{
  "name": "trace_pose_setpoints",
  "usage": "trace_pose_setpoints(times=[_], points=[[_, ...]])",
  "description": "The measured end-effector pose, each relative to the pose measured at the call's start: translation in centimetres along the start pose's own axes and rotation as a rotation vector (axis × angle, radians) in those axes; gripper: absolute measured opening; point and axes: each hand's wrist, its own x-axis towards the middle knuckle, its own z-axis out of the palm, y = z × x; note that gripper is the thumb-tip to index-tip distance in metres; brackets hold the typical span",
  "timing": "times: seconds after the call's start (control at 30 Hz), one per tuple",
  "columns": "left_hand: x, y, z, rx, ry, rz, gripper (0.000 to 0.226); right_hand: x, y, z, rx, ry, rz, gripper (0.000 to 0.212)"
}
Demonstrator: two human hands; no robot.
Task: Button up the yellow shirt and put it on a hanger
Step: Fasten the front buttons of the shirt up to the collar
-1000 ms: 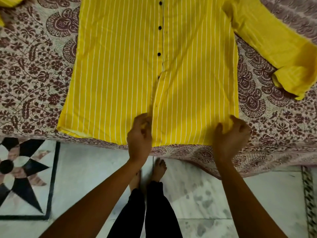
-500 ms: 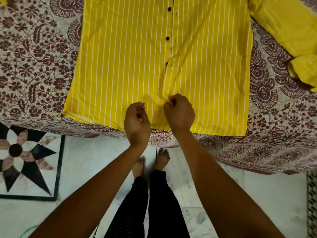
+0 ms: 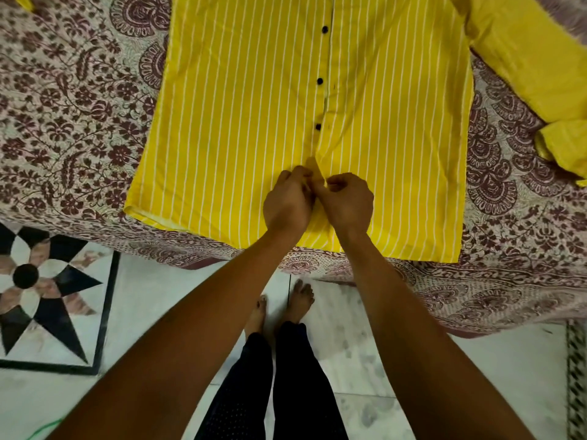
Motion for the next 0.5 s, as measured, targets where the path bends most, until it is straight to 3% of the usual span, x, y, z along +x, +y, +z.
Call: trace_pose_setpoints(times=[0.17, 0.27, 0.4, 0.5], points=[[0.0, 0.2, 0.3, 0.069, 0.033, 0.057, 0.033, 0.7, -0.9, -0.1, 0.002, 0.005, -0.004, 0.040], [-0.5, -0.2, 0.9, -0.010, 0.074, 0.071, 0.039, 1.3, -0.3, -0.5, -0.015, -0.008, -0.028, 0.017], [-0.5, -0.6, 1.1, 0.007, 0.097, 0.088, 0.033, 2.4, 1.2, -1.4, 0.379, -0.108, 0.177, 0.048], [0.1, -0.4, 0.9, 0.056, 0.087, 0.106, 0.024, 2.3, 1.6, -2.7, 0.637, -0.279, 0.298, 0.033]])
